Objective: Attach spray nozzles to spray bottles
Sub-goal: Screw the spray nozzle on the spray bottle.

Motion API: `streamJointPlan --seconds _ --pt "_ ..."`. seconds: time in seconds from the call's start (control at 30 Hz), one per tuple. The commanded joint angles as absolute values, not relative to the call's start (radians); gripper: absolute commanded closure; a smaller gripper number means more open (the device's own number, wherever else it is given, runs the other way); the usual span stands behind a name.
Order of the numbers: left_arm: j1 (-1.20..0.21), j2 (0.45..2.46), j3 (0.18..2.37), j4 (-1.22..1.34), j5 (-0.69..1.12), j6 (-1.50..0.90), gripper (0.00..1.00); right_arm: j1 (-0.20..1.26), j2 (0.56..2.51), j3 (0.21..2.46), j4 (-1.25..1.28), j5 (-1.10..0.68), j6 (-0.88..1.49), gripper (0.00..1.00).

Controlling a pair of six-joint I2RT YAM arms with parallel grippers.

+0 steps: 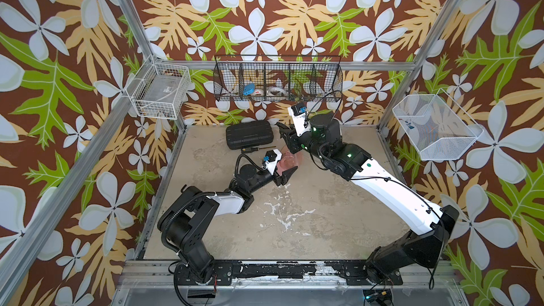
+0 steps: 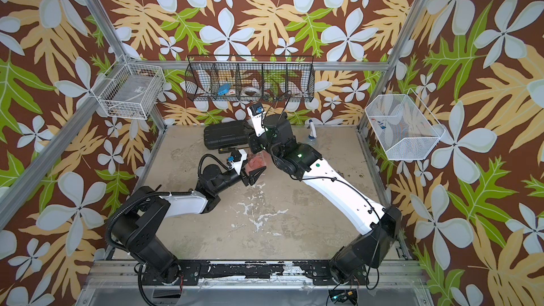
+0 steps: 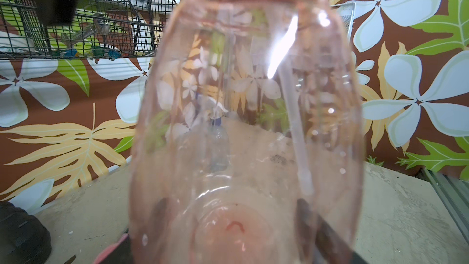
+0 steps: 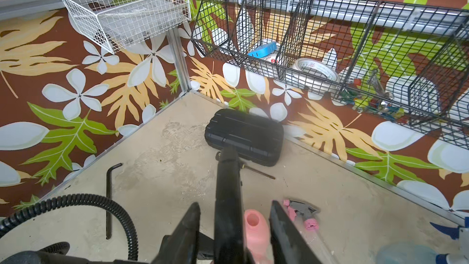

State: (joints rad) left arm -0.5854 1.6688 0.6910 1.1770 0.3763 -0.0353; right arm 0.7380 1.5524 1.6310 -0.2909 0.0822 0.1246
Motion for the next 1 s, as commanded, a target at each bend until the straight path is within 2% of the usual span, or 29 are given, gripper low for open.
streamJointPlan --seconds 0.0,0.17,0.27,0.43,0.6,0.77,0.97 --pt "-0.586 1.663 0.696 1.188 0.395 -0.041 0.32 0.738 1.553 1.631 -0.243 0.08 0.117 0.67" --pt "-0.586 1.658 0.697 1.186 0.4 -0.043 0.32 0.739 1.534 1.608 -0.221 0.084 0.116 0.89" --pt "-0.586 1.652 0.696 1.186 0.405 -0.055 0.32 0.739 1.514 1.586 -0.202 0.092 0.118 0.99" --pt "-0.586 1.633 0.692 1.192 0.443 -0.104 0.32 0.739 1.451 1.484 -0.111 0.099 0.121 1.0" --pt "-0.585 1.624 0.693 1.22 0.53 -0.175 0.31 0.738 1.346 1.299 0.092 0.088 0.116 1.0" --pt "-0.584 1.63 0.668 1.36 0.579 -0.292 0.32 0.738 1.267 1.174 0.244 0.073 0.123 1.0" --pt "-0.581 1.651 0.657 1.54 0.614 -0.421 0.32 0.738 1.219 1.122 0.259 0.037 0.136 1.0"
